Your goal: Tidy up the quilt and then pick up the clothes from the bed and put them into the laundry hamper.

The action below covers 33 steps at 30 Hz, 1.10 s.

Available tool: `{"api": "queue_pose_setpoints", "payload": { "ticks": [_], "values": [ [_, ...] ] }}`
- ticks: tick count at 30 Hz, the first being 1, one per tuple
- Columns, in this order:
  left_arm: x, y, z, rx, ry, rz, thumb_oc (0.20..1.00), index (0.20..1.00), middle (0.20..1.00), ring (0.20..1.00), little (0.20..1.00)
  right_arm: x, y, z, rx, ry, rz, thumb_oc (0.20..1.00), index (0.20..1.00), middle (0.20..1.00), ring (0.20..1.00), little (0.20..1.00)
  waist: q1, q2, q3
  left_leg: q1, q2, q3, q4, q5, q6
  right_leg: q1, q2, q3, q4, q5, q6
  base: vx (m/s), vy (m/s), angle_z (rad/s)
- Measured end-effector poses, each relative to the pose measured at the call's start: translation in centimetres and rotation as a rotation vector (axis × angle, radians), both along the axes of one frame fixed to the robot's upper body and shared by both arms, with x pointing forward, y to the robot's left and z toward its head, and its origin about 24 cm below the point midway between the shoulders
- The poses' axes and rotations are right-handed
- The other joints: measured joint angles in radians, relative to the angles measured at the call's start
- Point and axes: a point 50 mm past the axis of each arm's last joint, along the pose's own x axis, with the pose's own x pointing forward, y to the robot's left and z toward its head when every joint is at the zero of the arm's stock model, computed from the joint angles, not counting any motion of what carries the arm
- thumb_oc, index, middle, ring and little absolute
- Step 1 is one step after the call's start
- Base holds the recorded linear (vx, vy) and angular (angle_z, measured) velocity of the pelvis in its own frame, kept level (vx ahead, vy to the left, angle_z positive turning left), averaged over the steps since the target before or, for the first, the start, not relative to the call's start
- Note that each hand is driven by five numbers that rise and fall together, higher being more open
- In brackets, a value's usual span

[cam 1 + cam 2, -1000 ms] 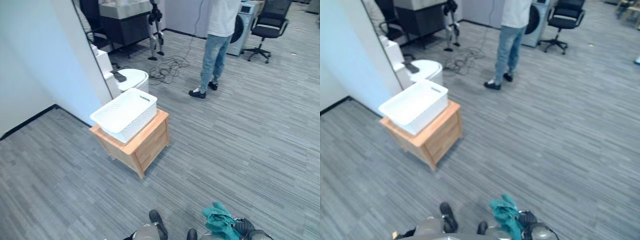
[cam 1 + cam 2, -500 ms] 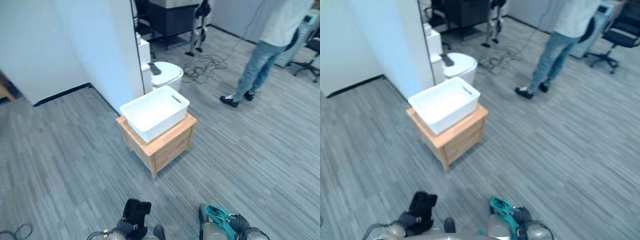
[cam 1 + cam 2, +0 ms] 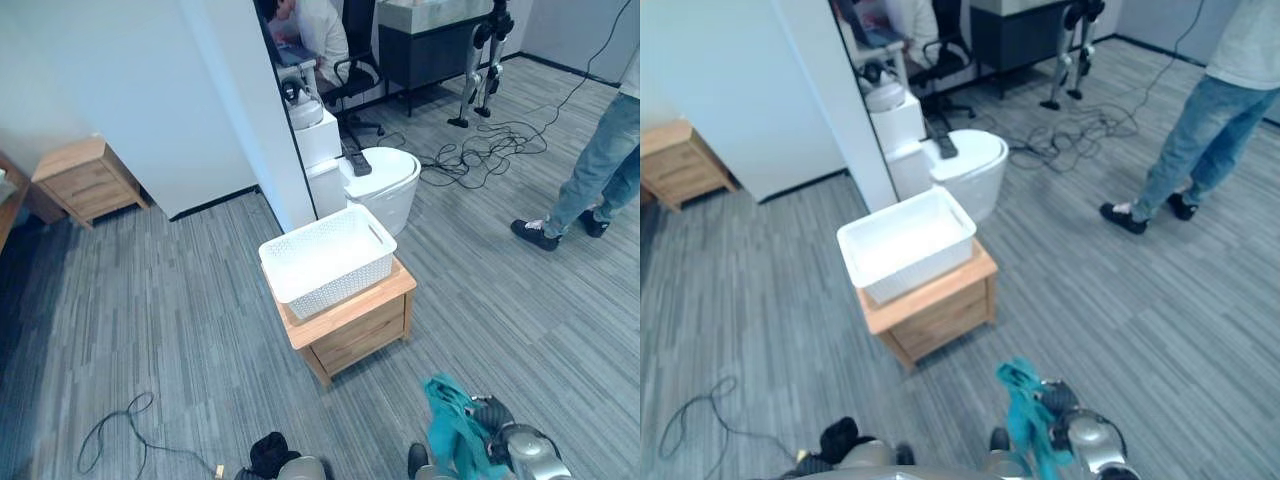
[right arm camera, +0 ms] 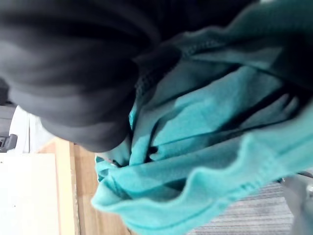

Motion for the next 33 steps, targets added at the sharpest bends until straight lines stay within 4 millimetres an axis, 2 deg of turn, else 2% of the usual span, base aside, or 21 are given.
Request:
{"api": "queue_pose_setpoints", "payload": {
  "ticks": [1, 2, 4, 5, 6, 7, 8, 9, 10, 12, 14, 16, 17, 19, 21, 22, 23, 26, 29, 31, 33],
  "values": [
    [-0.1, 0.0, 0.0, -0.002, 0.001, 0.005, 0.200, 0.200, 0.200, 0.200, 0.200, -0.1, 0.0, 0.0, -0.008, 0.001, 0.007, 0.200, 0.200, 0.200, 0.200, 0.200, -0.001, 0.001, 0.000, 0.008, 0.005, 0.087, -0.103, 0.032, 0.000, 0.012, 0.019, -0.022, 0.000, -0.013, -0.004, 0.36, 0.148, 0.49],
    [0.2, 0.1, 0.1, -0.005, -0.012, 0.012, 0.200, 0.200, 0.200, 0.200, 0.200, -0.5, 0.3, -0.2, -0.011, 0.008, 0.019, 0.200, 0.200, 0.200, 0.200, 0.200, 0.006, 0.004, 0.008, 0.004, 0.008, 0.147, -0.138, 0.053, 0.033, 0.030, 0.068, -0.039, 0.006, -0.033, -0.018, 0.35, 0.177, 0.39],
    [-0.9, 0.1, -0.1, -0.006, 0.019, 0.020, 0.200, 0.200, 0.200, 0.200, 0.200, -0.7, 0.6, 0.0, 0.006, -0.012, 0.021, 0.200, 0.200, 0.200, 0.200, 0.200, 0.001, 0.001, 0.009, 0.028, 0.009, 0.173, -0.029, 0.000, 0.115, 0.049, 0.085, -0.051, 0.060, -0.085, 0.002, 0.34, 0.169, 0.12],
    [-1.1, -0.2, -0.2, -0.015, 0.029, 0.020, 0.200, 0.200, 0.200, 0.200, 0.200, -1.3, 0.3, 0.0, -0.015, -0.011, 0.042, 0.200, 0.200, 0.200, 0.200, 0.200, -0.022, 0.013, 0.009, 0.082, -0.010, 0.182, -0.041, -0.056, 0.130, 0.043, 0.097, -0.074, 0.185, -0.138, 0.067, 0.23, 0.094, 0.05],
    [-0.5, -0.3, -0.1, -0.014, 0.017, 0.000, 0.200, 0.200, 0.200, 0.200, 0.200, -1.2, 0.3, 0.1, -0.028, -0.009, 0.061, 0.200, 0.200, 0.200, 0.200, 0.200, -0.029, 0.036, 0.026, 0.101, -0.002, 0.161, -0.059, -0.047, 0.166, -0.024, 0.093, -0.082, 0.380, -0.190, 0.159, 0.15, 0.052, 0.19],
    [-0.2, -0.1, 0.0, 0.002, 0.017, -0.035, 0.200, 0.200, 0.200, 0.200, 0.200, -1.2, 0.6, 0.1, -0.026, -0.011, 0.075, 0.200, 0.200, 0.200, 0.200, 0.200, -0.038, 0.036, 0.037, 0.108, -0.006, 0.135, -0.069, -0.049, 0.169, -0.129, 0.057, -0.072, 0.573, -0.226, 0.173, 0.23, -0.007, 0.58],
    [1.0, 1.3, 0.5, 0.038, -0.013, -0.043, 0.200, 0.200, 0.200, 0.200, 0.200, -0.9, 1.6, 0.6, -0.003, -0.047, 0.114, 0.200, 0.200, 0.200, 0.200, 0.200, -0.074, 0.000, 0.061, 0.131, -0.043, 0.102, -0.114, -0.024, 0.158, -0.257, 0.008, -0.017, 0.809, -0.227, 0.170, 0.24, -0.070, 0.69],
    [1.4, 1.7, 0.6, 0.049, -0.024, -0.050, 0.200, 0.200, 0.200, 0.200, 0.200, -0.7, 1.9, 0.9, 0.006, -0.064, 0.121, 0.200, 0.200, 0.200, 0.200, 0.200, -0.082, -0.021, 0.059, 0.143, -0.060, 0.083, -0.132, -0.020, 0.155, -0.305, -0.018, 0.017, 0.840, -0.228, 0.169, 0.34, -0.119, 0.67],
    [1.9, 1.7, 0.8, 0.050, -0.036, -0.053, 0.200, 0.200, 0.200, 0.200, 0.200, -0.2, 2.0, 1.4, 0.006, -0.095, 0.131, 0.200, 0.200, 0.200, 0.200, 0.200, -0.082, -0.024, 0.060, 0.149, -0.075, 0.069, -0.153, 0.001, 0.170, -0.322, -0.032, 0.046, 0.812, -0.228, 0.167, 0.28, -0.136, 0.61],
    [3.4, 1.5, 1.1, 0.049, -0.075, -0.063, 0.200, 0.200, 0.200, 0.200, 0.200, 0.8, 2.1, 2.6, -0.012, -0.168, 0.154, 0.200, 0.200, 0.200, 0.200, 0.200, -0.094, -0.018, 0.063, 0.170, -0.098, 0.003, -0.195, 0.011, 0.173, -0.270, -0.045, 0.097, 0.531, -0.229, 0.159, 0.25, -0.141, 0.91],
    [4.7, 1.4, 1.4, 0.047, -0.105, -0.072, 0.200, 0.200, 0.200, 0.200, 0.200, 2.3, 2.0, 4.4, -0.014, -0.262, 0.165, 0.200, 0.200, 0.200, 0.200, 0.200, -0.101, -0.007, 0.060, 0.173, -0.114, -0.069, -0.206, 0.015, 0.168, -0.223, -0.027, 0.207, 0.274, -0.213, 0.161, 0.15, -0.132, 0.95],
    [4.7, 1.3, 1.4, 0.044, -0.113, -0.085, 0.200, 0.200, 0.200, 0.200, 0.200, 3.3, 0.8, 6.6, -0.042, -0.370, 0.146, 0.200, 0.200, 0.200, 0.200, 0.200, -0.111, -0.013, 0.048, 0.186, -0.136, -0.105, -0.209, 0.007, 0.160, -0.167, -0.048, 0.250, 0.071, -0.119, 0.173, 0.10, -0.110, 0.86],
    [4.3, 1.4, 1.3, 0.045, -0.107, -0.079, 0.200, 0.200, 0.200, 0.200, 0.200, 3.7, 0.4, 7.7, -0.072, -0.412, 0.172, 0.200, 0.200, 0.200, 0.200, 0.200, -0.107, -0.016, 0.044, 0.200, -0.145, -0.108, -0.212, -0.003, 0.154, -0.156, -0.063, 0.243, 0.054, -0.082, 0.166, 0.12, -0.139, 0.38],
    [1.4, 2.3, 0.8, 0.058, -0.042, -0.041, 0.200, 0.200, 0.200, 0.200, 0.200, 5.0, -0.3, 9.6, -0.118, -0.505, 0.168, 0.200, 0.200, 0.200, 0.200, 0.200, -0.107, -0.033, 0.012, 0.234, -0.159, -0.111, -0.212, -0.036, 0.127, -0.119, -0.083, 0.236, 0.024, 0.075, 0.160, 0.11, -0.128, 0.04],
    [-0.6, 1.5, 0.3, 0.035, -0.002, -0.014, 0.200, 0.200, 0.200, 0.200, 0.200, 5.5, -1.6, 12.2, -0.199, -0.592, 0.199, 0.200, 0.200, 0.200, 0.200, 0.200, -0.106, -0.002, -0.010, 0.244, -0.117, -0.097, -0.212, -0.054, 0.098, -0.107, -0.047, 0.210, 0.008, 0.122, 0.139, 0.07, -0.103, 0.01],
    [-0.8, 1.2, 0.2, 0.025, 0.002, -0.011, 0.200, 0.200, 0.200, 0.200, 0.200, 5.8, -2.0, 13.2, -0.225, -0.634, 0.194, 0.200, 0.200, 0.200, 0.200, 0.200, -0.105, 0.023, -0.018, 0.245, -0.098, -0.089, -0.212, -0.045, 0.089, -0.102, -0.034, 0.198, 0.008, 0.124, 0.134, 0.08, -0.133, 0.07],
    [-1.3, 0.5, 0.0, 0.006, 0.013, -0.008, 0.200, 0.200, 0.200, 0.200, 0.200, 6.4, -2.5, 15.8, -0.281, -0.718, 0.230, 0.200, 0.200, 0.200, 0.200, 0.200, -0.108, 0.033, -0.019, 0.245, -0.074, -0.079, -0.212, -0.041, 0.082, -0.100, -0.010, 0.185, 0.008, 0.113, 0.113, 0.05, -0.080, 0.12],
    [-0.7, 0.2, 0.0, -0.003, -0.007, -0.012, 0.200, 0.200, 0.200, 0.200, 0.200, 8.1, -2.6, 20.3, -0.386, -0.878, 0.312, 0.200, 0.200, 0.200, 0.200, 0.200, -0.109, 0.043, -0.023, 0.245, -0.040, -0.034, -0.212, -0.025, 0.065, -0.089, 0.019, 0.163, 0.008, 0.109, 0.105, 0.03, -0.080, 0.13],
    [-0.5, 0.0, 0.1, -0.009, -0.022, -0.017, 0.200, 0.200, 0.200, 0.200, 0.200, 10.2, -0.8, 25.1, -0.418, -1.062, 0.407, 0.200, 0.200, 0.200, 0.200, 0.200, -0.105, 0.026, -0.020, 0.249, -0.021, -0.022, -0.212, -0.020, 0.056, -0.090, 0.039, 0.165, 0.007, 0.105, 0.102, 0.01, -0.047, -0.02],
    [-0.5, 0.2, 0.1, -0.006, -0.020, -0.016, 0.200, 0.200, 0.200, 0.200, 0.200, 10.5, 0.3, 26.5, -0.400, -1.147, 0.448, 0.200, 0.200, 0.200, 0.200, 0.200, -0.101, 0.017, -0.021, 0.250, -0.016, -0.022, -0.212, -0.016, 0.051, -0.089, 0.042, 0.165, 0.007, 0.103, 0.102, 0.01, -0.052, -0.03],
    [-0.6, 0.1, 0.1, -0.006, -0.022, -0.017, 0.200, 0.200, 0.200, 0.200, 0.200, 11.1, 2.8, 27.6, -0.375, -1.187, 0.574, 0.200, 0.200, 0.200, 0.200, 0.200, -0.090, 0.015, -0.023, 0.247, -0.012, -0.018, -0.212, -0.018, 0.045, -0.089, 0.044, 0.163, 0.002, 0.095, 0.099, 0.02, -0.066, -0.04]
  ]
}}
